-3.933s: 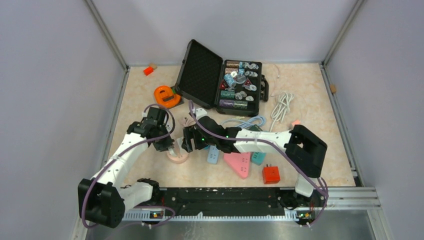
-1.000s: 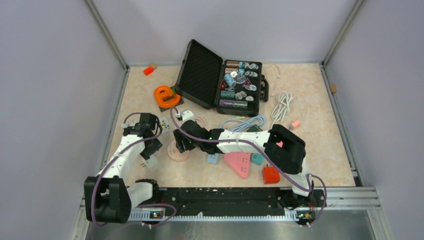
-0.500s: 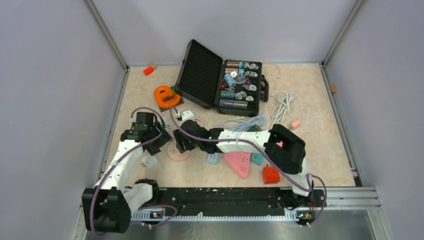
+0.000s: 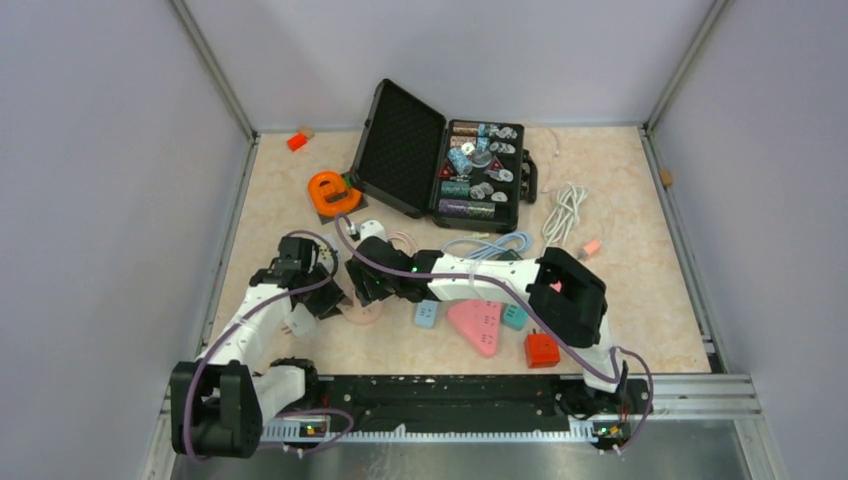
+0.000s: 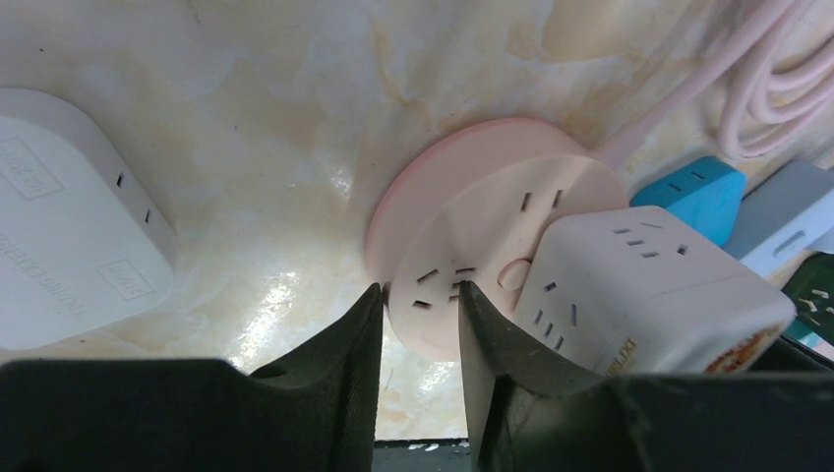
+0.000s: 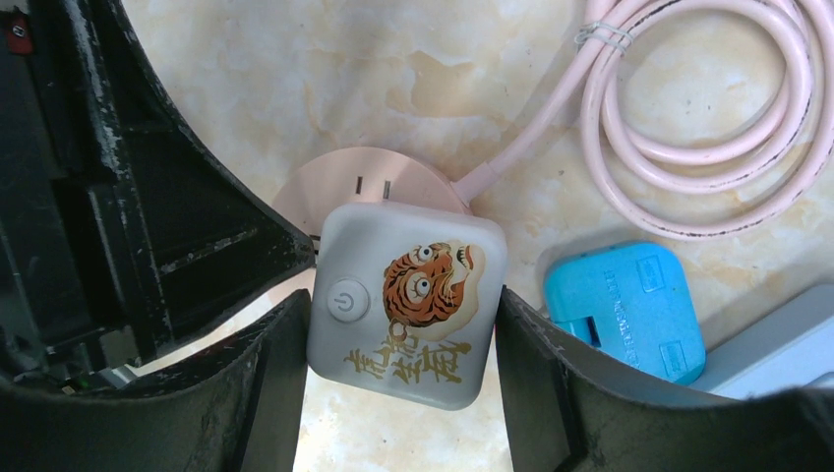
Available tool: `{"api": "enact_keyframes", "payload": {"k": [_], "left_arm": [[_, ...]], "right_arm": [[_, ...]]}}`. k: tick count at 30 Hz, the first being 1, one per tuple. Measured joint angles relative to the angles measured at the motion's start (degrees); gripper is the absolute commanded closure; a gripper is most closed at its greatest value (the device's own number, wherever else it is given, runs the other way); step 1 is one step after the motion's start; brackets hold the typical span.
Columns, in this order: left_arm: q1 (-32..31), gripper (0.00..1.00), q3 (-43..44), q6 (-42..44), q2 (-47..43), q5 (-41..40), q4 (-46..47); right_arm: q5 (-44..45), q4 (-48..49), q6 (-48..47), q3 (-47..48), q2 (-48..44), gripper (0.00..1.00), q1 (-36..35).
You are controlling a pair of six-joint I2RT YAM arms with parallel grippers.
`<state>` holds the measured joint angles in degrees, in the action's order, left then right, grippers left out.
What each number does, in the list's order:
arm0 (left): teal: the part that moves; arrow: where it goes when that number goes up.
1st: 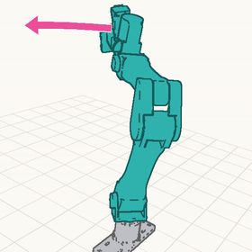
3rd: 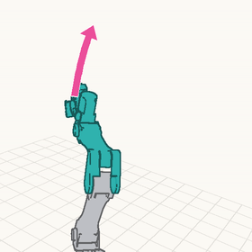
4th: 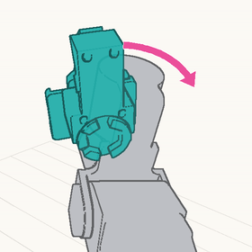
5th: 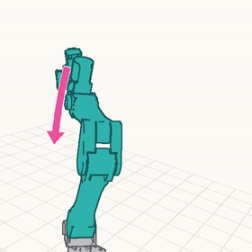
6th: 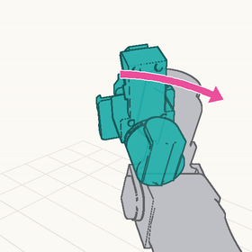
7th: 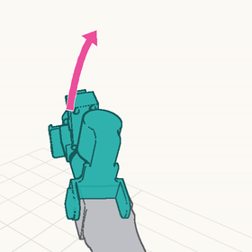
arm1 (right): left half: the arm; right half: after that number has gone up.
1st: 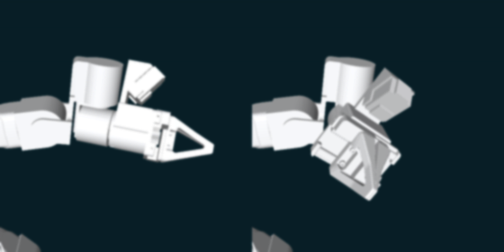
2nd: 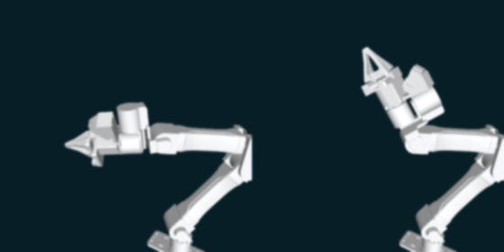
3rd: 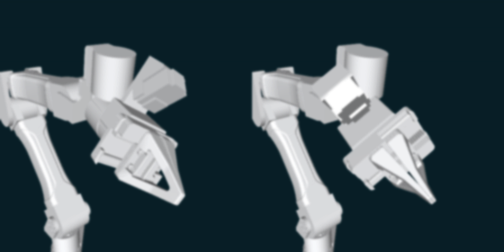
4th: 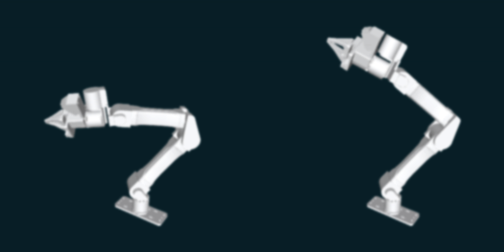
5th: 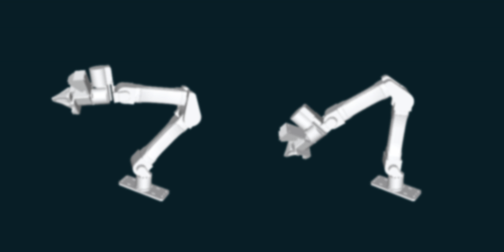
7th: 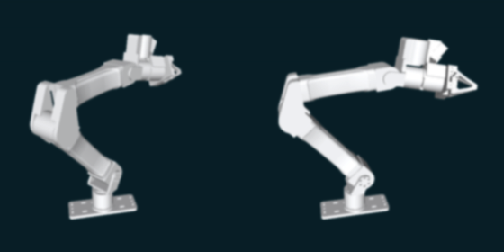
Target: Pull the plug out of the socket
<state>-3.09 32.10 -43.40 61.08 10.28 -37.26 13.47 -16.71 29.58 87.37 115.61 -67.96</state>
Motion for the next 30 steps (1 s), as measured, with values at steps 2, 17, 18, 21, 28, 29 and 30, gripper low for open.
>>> {"api": "enact_keyframes", "payload": {"k": [2, 17, 18, 21, 28, 29, 30], "left_arm": [[0.00, 0.67, -0.22, 0.00, 1.05, -0.24, 0.22], [0.02, 0.63, -0.35, -1.51, 1.42, -1.11, 0.33], [0.02, 0.63, -0.35, -1.60, 1.40, -1.20, 0.31], [0.00, 0.64, -0.44, -1.95, 1.27, -1.46, 0.39], [-0.07, 0.66, -0.83, -3.50, 0.66, -2.19, 0.83], [-0.07, 0.67, -0.87, -3.69, 0.55, -2.29, 0.87], [-0.07, 0.67, -0.92, -3.89, 0.52, -2.40, 0.90]], "right_arm": [[0.15, -1.07, 0.00, 1.01, 0.46, 0.43, 0.00], [2.80, -3.89, 1.07, 2.75, 1.42, 0.32, -0.13], [2.84, -3.85, 1.16, 2.75, 1.42, 0.36, -0.15], [2.71, -3.26, 1.29, 2.75, 1.46, 0.58, -0.24], [3.02, -2.69, 0.87, 2.75, 1.49, 1.00, -0.17], [2.97, -2.64, 0.90, 2.73, 1.49, 1.00, -0.17], [2.80, -2.51, 0.87, 2.64, 1.46, 1.00, -0.11]]}}
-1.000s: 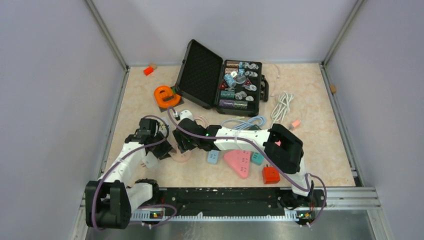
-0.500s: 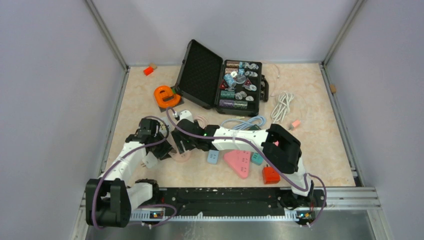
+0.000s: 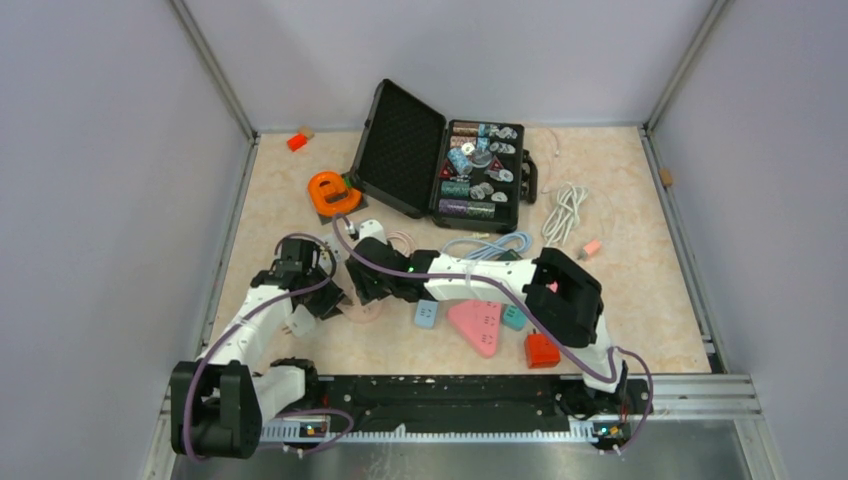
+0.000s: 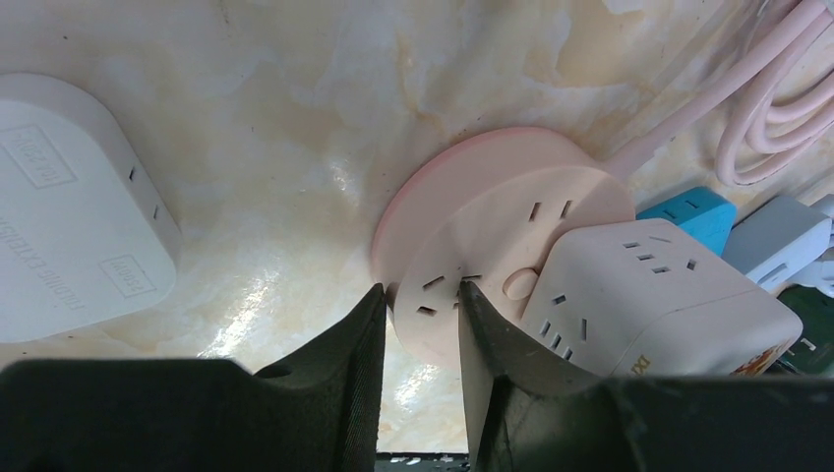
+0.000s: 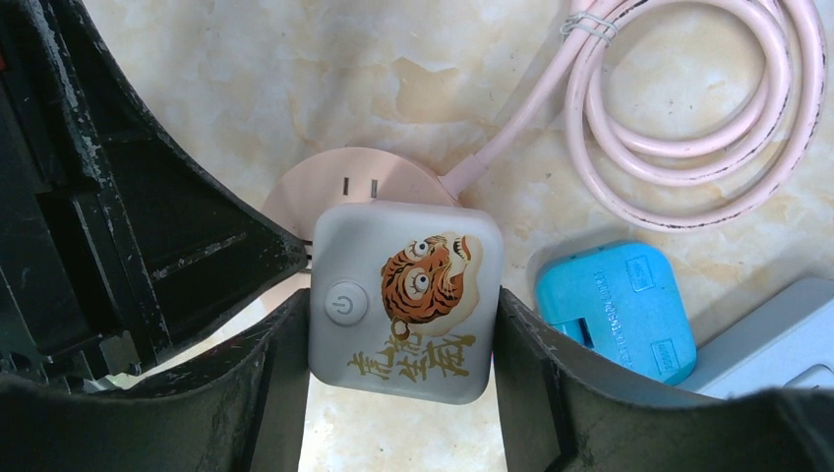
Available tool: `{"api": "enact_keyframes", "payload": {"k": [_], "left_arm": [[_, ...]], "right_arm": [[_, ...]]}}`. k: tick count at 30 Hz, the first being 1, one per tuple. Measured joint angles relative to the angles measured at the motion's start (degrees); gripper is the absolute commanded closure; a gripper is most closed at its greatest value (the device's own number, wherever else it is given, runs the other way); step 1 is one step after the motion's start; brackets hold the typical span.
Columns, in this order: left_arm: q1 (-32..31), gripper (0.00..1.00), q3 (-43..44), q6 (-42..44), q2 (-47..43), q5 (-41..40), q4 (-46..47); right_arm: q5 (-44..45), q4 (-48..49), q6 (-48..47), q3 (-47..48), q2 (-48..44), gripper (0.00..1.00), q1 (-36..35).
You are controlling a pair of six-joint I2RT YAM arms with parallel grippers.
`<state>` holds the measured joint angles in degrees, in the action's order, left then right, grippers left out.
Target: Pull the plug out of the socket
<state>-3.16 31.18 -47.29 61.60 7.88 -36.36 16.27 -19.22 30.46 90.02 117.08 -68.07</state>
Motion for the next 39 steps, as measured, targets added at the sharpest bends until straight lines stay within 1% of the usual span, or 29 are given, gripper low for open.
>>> {"api": "enact_keyframes", "payload": {"k": [2, 7, 9, 11, 15, 18, 21, 24, 26, 28, 33, 35, 37, 39], "left_arm": [[0.00, 0.67, 0.00, -0.33, 0.00, -0.20, 0.09], [0.00, 0.68, 0.00, -0.87, -0.37, -0.20, 0.85], [0.00, 0.68, 0.00, -1.03, -0.37, -0.24, 1.66], [0.00, 0.68, -0.04, -1.05, -0.28, -0.28, 1.88], [-0.04, 0.67, -0.44, -1.09, 0.04, -0.44, 1.79], [-0.04, 0.67, -0.44, -1.11, 0.04, -0.42, 1.66], [-0.04, 0.67, -0.44, -1.11, 0.04, -0.39, 1.70], [-0.04, 0.67, -0.44, -1.20, 0.04, -0.26, 1.68], [-0.26, 0.67, -0.44, -1.38, 0.04, 0.50, 1.92], [-0.33, 0.67, -0.46, -1.46, 0.04, 0.48, 1.95], [-0.33, 0.67, -0.59, -1.49, 0.04, 0.52, 1.49], [-0.33, 0.67, -0.59, -1.49, 0.07, 0.52, 1.36], [-0.33, 0.67, -0.59, -1.49, 0.07, 0.55, 1.40], [-0.31, 0.67, -0.59, -1.49, 0.09, 0.52, 1.44]], "right_arm": [[-1.62, 0.94, 0.20, -0.87, -0.48, 1.00, 0.61], [-10.49, 5.81, 1.88, -5.01, -2.47, 1.00, 4.63], [-11.45, 6.71, 1.62, -5.27, -2.47, 1.00, 4.98], [-9.99, 6.73, 0.70, -5.25, -2.47, 1.00, 4.33], [-2.62, 5.77, -2.47, -4.81, -2.47, 1.00, 0.74], [-0.28, 5.88, -3.02, -4.81, -2.47, 1.00, -0.15], [-1.36, 6.40, -2.73, -5.09, -2.54, 1.00, 0.39], [-7.13, 9.84, -1.16, -8.39, -4.11, 1.00, 2.91], [-9.51, 10.29, -0.96, -9.05, -4.55, 1.00, 3.82], [-9.46, 10.21, -1.60, -9.03, -4.55, 1.00, 3.74], [-3.61, 8.20, -3.98, -7.91, -4.52, 1.00, 0.83], [-2.86, 8.04, -4.28, -7.78, -4.52, 1.00, 0.52], [-3.96, 8.24, -3.85, -7.87, -4.52, 1.00, 1.22], [-7.58, 9.75, -2.25, -8.94, -4.61, 1.00, 3.02]]}}
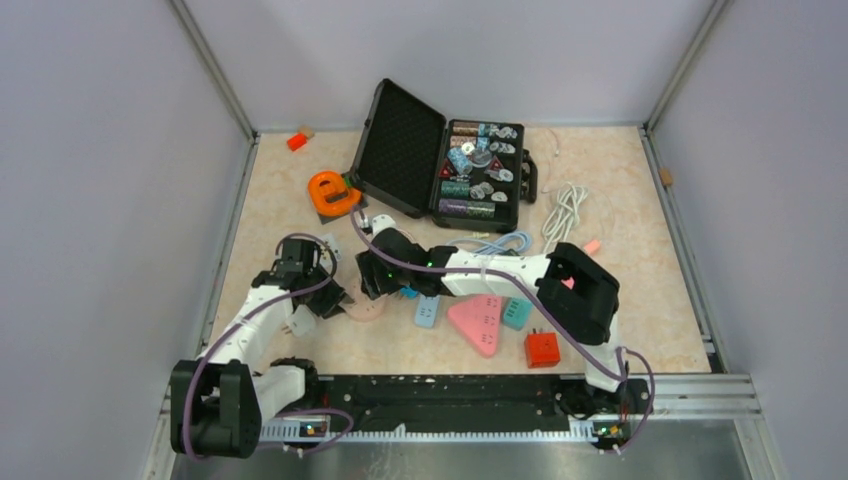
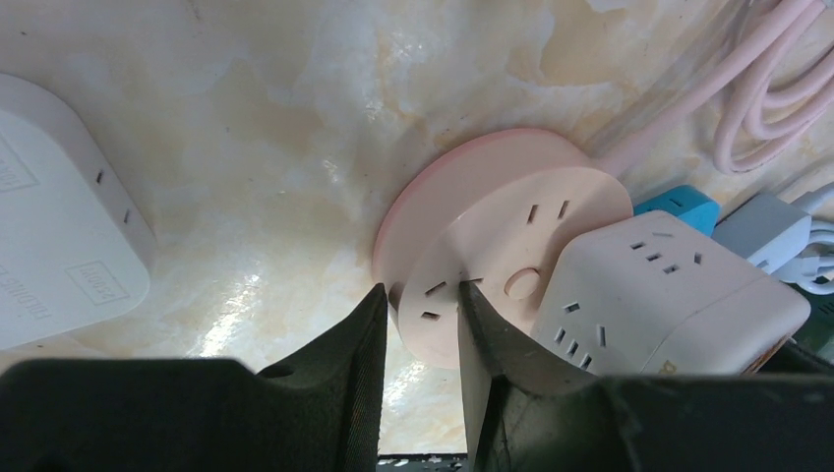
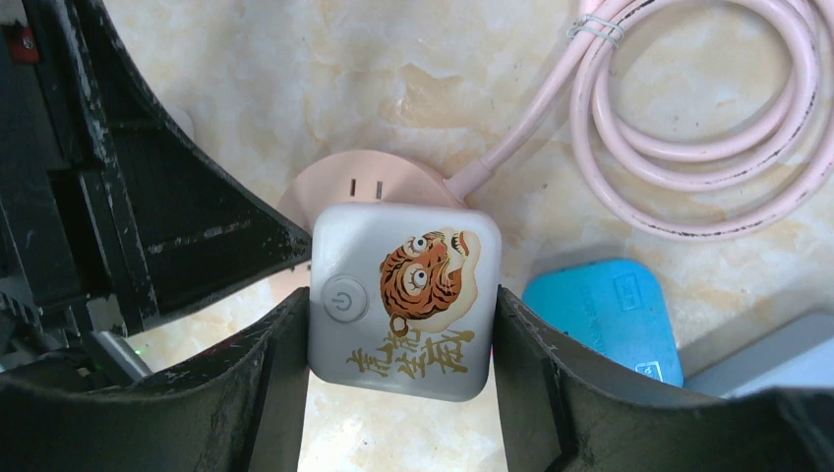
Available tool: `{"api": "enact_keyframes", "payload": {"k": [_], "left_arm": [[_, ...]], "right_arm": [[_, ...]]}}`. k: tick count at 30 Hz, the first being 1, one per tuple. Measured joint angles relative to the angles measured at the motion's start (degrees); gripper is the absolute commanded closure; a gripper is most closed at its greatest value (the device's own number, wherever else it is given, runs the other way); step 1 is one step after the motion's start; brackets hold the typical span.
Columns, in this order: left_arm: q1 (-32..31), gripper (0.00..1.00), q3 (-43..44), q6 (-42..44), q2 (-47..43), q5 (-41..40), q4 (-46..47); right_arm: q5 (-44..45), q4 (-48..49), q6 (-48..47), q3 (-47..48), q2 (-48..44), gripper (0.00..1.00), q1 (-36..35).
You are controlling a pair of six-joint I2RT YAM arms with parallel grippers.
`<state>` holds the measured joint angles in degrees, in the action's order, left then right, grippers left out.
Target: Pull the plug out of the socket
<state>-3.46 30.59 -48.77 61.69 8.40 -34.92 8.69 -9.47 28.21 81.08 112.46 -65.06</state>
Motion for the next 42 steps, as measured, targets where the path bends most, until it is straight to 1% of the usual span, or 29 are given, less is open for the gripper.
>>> {"api": "enact_keyframes", "payload": {"k": [2, 4, 6, 10, 13, 15, 19, 21, 29, 32, 37, 42], "left_arm": [[-0.02, 0.67, 0.02, -0.04, 0.09, 0.39, 0.37], [-0.02, 0.67, 0.02, -0.04, 0.09, 0.59, 0.85], [-0.02, 0.67, 0.02, -0.04, 0.37, 0.57, 0.83], [0.00, 0.67, 0.02, -0.22, 0.52, 0.79, 0.42], [0.00, 0.67, 0.02, -0.24, 0.31, 0.76, 0.15], [-0.02, 0.67, 0.02, -0.28, 0.31, 0.63, 0.15], [-0.04, 0.67, 0.00, -0.66, 0.33, 0.61, 0.42], [-0.04, 0.67, 0.00, -0.66, 0.33, 0.26, 0.55], [0.04, 0.67, 0.04, -0.63, 0.17, -1.09, 0.76], [0.24, 0.67, 0.04, -0.61, 0.17, -2.27, 1.31], [0.33, 0.67, -0.02, -0.17, 0.35, -1.57, 2.40], [-0.48, 0.66, -0.72, 0.48, 0.33, 0.26, 4.61]], "right_arm": [[-3.06, 0.39, 0.59, -0.20, -0.11, 1.00, 1.29], [-3.69, 0.26, 0.72, -0.17, -0.11, 1.00, 1.66], [-2.05, -0.46, -0.07, 0.20, -0.11, 1.00, 0.74], [3.91, -3.13, -1.73, 1.90, 0.22, 1.00, -2.01], [5.68, -3.87, -2.34, 2.32, 0.22, 1.00, -2.73], [4.70, -3.82, -2.05, 2.32, 0.22, 1.00, -2.08], [-0.90, -3.89, -0.55, 2.21, 0.22, 1.00, 0.37], [-1.27, -4.28, -0.79, 2.25, 0.22, 1.00, 0.57], [7.02, -7.54, -5.20, 5.22, 0.66, 1.00, -3.61], [6.08, -7.74, -5.29, 5.35, 0.66, 1.00, -3.10], [0.59, -7.78, -2.86, 5.27, 0.66, 1.00, -0.46], [-0.15, -7.32, -1.38, 4.50, 0.66, 1.00, 0.00]]}}
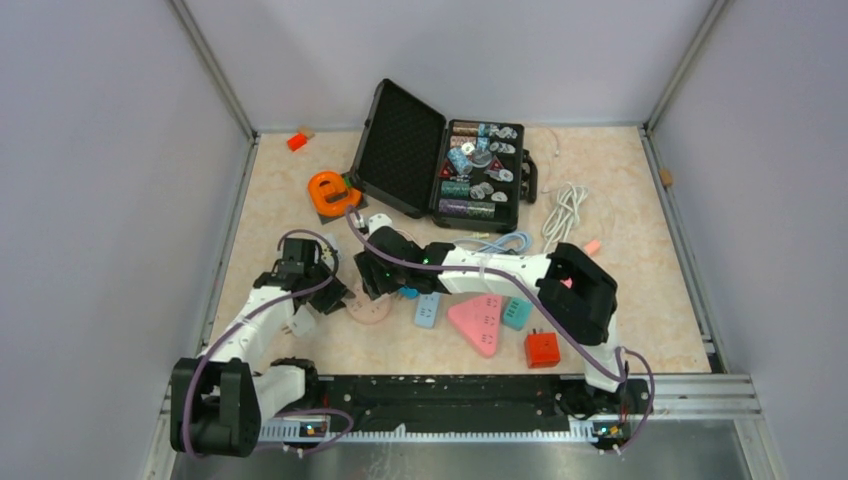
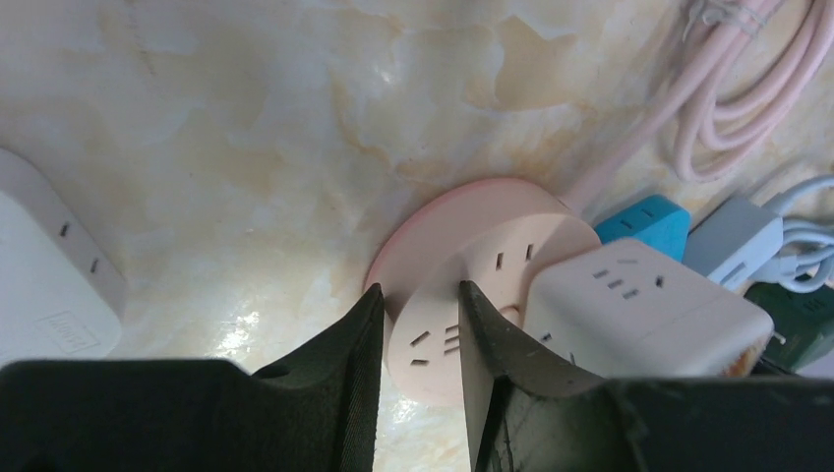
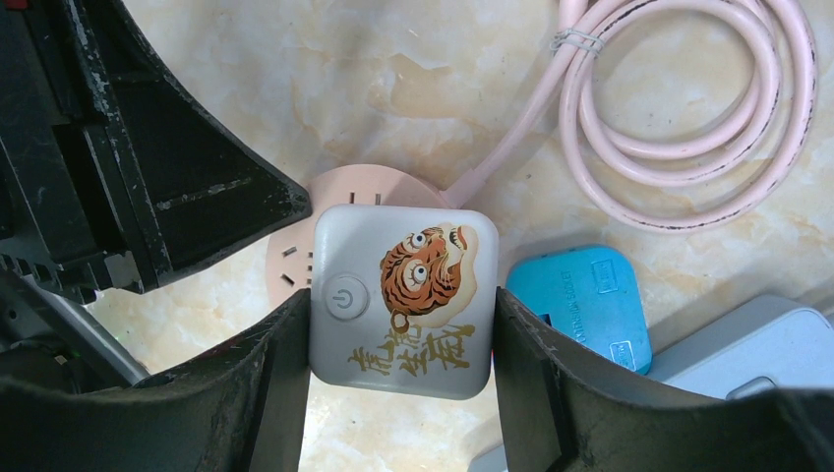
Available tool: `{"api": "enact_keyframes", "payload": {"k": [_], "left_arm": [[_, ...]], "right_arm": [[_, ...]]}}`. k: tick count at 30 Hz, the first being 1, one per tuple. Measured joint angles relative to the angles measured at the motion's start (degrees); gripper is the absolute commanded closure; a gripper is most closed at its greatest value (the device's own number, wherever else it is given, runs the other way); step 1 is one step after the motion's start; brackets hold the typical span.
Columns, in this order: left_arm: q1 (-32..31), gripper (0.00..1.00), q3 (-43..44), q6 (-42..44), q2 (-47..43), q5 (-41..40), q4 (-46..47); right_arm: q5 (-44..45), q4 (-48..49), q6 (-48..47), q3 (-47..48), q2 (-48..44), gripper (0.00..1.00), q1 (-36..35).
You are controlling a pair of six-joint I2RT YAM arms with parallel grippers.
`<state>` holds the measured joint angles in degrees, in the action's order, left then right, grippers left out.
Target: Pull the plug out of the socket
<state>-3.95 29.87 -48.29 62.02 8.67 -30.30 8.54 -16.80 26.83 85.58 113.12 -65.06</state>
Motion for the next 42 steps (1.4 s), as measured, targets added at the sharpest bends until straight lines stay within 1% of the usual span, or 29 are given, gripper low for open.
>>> {"api": "enact_keyframes", "payload": {"k": [8, 15, 19, 21, 23, 27, 30, 36, 42], "left_arm": [[-1.40, 0.63, -1.44, 0.48, -1.38, 1.14, 1.22], [-3.41, 0.63, -1.53, 0.37, -1.81, 0.24, 0.35], [-4.61, 0.67, -0.37, 0.20, -0.35, -0.37, -0.20], [-5.22, 0.69, 0.22, 0.11, 0.39, -0.46, -0.11], [-5.62, 0.70, 0.46, -0.26, 0.85, -0.28, -0.17], [-6.51, 0.71, 0.46, -1.70, 0.81, -0.52, -0.52], [-8.26, 0.71, 0.35, -3.56, 0.74, -0.81, -0.24], [-11.30, 0.71, 0.31, -6.60, 1.73, -2.08, 1.22], [-12.35, 0.71, 0.85, -7.98, 2.84, -2.75, 1.36]], "right_arm": [[2.32, 10.32, 1.46, -8.11, -2.51, 1.00, -0.20], [1.18, 10.64, 1.62, -8.35, -2.62, 1.00, 0.15], [-2.51, 10.78, 1.77, -8.35, -2.73, 1.00, 1.77], [-1.81, 10.78, 0.28, -8.35, -2.82, 1.00, 1.75], [0.76, 11.06, -2.69, -8.39, -2.84, 1.00, 0.52], [5.27, 14.93, -6.27, -11.08, -3.56, 1.00, -1.57], [4.66, 17.75, -5.90, -14.10, -5.11, 1.00, -0.94], [-1.09, 20.79, -3.34, -18.01, -7.34, 1.00, 2.60], [0.44, 21.07, -6.16, -18.21, -7.61, 1.00, 1.95]]}}
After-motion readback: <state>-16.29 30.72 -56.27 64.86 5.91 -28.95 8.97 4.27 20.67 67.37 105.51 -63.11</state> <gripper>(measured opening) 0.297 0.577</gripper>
